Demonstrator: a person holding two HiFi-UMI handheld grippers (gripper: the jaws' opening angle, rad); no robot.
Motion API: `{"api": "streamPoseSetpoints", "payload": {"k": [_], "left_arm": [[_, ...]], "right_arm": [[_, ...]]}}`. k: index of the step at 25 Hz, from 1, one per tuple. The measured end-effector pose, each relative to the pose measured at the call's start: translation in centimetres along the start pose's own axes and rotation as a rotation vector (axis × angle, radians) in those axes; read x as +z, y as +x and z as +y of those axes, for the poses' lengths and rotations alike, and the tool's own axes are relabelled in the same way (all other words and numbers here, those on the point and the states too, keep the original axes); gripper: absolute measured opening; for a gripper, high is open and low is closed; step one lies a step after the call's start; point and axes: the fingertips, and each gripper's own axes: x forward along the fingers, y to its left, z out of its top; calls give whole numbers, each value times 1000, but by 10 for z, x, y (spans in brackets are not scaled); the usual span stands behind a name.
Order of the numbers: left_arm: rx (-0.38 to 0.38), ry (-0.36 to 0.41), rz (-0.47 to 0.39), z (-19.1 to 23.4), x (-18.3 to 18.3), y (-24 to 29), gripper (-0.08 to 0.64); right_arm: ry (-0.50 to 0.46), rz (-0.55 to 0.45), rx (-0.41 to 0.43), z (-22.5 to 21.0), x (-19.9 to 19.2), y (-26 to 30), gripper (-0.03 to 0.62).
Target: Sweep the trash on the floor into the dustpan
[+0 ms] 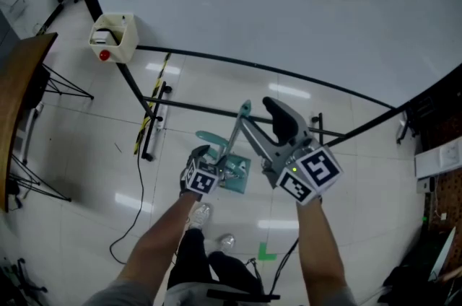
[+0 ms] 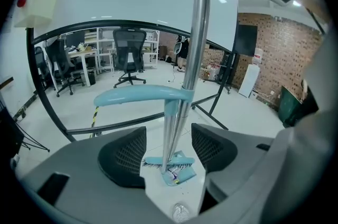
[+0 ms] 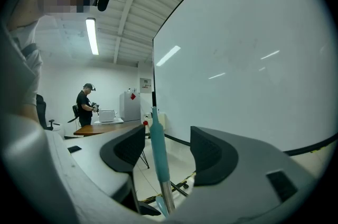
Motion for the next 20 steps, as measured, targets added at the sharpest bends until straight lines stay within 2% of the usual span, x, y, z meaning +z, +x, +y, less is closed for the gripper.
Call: {"api": "streamPoseSetpoints", "payload": {"k": [4,7,9,11,12,15,17,19,20], "left_arm": [[-32,-39,10,-3,-6,-36,252],[-72,15,-15,-7,-3,-67,246],[-85,61,-39,-12,8,-88,174],[-92,107,-77,-19,30,-113,68],[-103,127,-99,-25,43,-124,32],[-155,172,-161,-48,83,-153,5],[-202,199,-194,-66,109,-168,5],[-256,231,-230,-86,134,-181,5],[-280,246,-251,-98,146,-187,5]], "right_arm": [[15,-4,-48,-7,1,-26,256],[34,-1,-83,-6,4,-51,256],[34,15,-109,-1,6,-66,256],[26,43,-146,6,4,-82,248],[23,58,-165,9,2,-91,213],[18,74,-221,14,-2,-116,136],[18,65,-280,14,0,-132,104],[6,51,-321,13,5,-148,28],[-2,48,-333,13,7,-155,12]]}}
